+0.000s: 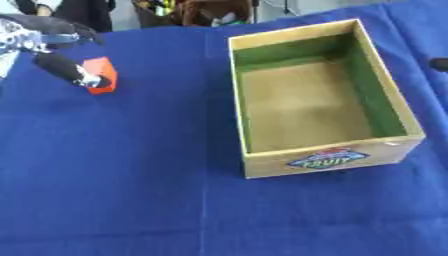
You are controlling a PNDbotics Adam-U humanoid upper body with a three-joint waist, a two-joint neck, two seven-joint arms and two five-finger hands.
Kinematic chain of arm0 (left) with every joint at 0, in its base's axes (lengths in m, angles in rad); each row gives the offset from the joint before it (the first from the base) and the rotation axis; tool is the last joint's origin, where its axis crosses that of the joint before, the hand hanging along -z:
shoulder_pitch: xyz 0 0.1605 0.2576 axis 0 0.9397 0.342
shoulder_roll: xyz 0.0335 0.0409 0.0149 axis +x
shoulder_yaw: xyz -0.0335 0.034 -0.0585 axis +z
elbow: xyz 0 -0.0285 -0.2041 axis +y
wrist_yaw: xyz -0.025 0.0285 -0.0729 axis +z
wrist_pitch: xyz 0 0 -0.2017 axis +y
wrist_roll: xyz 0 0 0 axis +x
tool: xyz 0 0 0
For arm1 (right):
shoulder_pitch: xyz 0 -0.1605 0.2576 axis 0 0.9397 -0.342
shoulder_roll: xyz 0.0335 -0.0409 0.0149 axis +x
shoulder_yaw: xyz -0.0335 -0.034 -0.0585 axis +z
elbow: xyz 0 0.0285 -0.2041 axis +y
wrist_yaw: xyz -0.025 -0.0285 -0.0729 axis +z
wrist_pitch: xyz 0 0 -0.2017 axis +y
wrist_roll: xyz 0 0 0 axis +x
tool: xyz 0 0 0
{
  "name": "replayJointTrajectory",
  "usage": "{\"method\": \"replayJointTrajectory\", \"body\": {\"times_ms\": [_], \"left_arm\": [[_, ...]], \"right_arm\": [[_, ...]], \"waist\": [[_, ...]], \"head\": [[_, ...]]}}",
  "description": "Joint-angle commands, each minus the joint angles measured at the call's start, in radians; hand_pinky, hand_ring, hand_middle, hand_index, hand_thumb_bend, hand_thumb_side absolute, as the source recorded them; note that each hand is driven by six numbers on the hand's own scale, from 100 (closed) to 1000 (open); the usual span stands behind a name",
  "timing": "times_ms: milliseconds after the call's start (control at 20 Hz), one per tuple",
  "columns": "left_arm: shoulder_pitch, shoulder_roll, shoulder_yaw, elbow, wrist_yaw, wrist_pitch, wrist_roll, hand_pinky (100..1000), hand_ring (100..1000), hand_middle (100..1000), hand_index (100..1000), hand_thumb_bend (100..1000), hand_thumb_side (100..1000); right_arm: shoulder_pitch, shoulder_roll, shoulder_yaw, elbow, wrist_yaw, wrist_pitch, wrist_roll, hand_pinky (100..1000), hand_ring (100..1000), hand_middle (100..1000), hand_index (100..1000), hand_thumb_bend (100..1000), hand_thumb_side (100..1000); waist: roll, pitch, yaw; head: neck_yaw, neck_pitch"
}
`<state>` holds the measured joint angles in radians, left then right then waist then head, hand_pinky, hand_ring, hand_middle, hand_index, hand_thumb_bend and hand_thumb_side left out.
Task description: Pick up objects on the table and place them in the box.
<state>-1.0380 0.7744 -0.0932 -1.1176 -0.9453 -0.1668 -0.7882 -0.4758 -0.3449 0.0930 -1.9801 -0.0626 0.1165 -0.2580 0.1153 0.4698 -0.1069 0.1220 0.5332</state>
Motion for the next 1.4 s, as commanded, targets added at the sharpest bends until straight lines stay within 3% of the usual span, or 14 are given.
{"method": "replayJointTrajectory", "body": {"times_ms": [50, 700, 1400], "left_arm": [[-0.016, 0.045, 0.020, 0.003, -0.014, 0.002, 0.007, 926, 940, 1000, 1000, 570, 695], [-0.016, 0.056, 0.021, 0.020, -0.063, 0.000, -0.011, 933, 934, 998, 1000, 541, 646], [-0.031, 0.044, 0.039, 0.066, -0.110, -0.001, 0.054, 912, 910, 954, 1000, 411, 548]], "right_arm": [[-0.013, -0.022, -0.001, -0.020, -0.006, 0.005, -0.002, 935, 736, 536, 732, 100, 630], [-0.017, -0.026, 0.003, -0.020, -0.015, 0.014, -0.003, 936, 735, 533, 729, 100, 623], [-0.017, -0.027, 0.008, -0.020, -0.028, 0.016, 0.008, 938, 735, 532, 729, 100, 615]], "waist": [[-0.002, -0.018, -0.001], [0.003, 0.002, -0.015], [0.009, 0.018, -0.026]], "head": [[0.004, -0.018], [0.008, -0.036], [0.015, -0.050]]}}
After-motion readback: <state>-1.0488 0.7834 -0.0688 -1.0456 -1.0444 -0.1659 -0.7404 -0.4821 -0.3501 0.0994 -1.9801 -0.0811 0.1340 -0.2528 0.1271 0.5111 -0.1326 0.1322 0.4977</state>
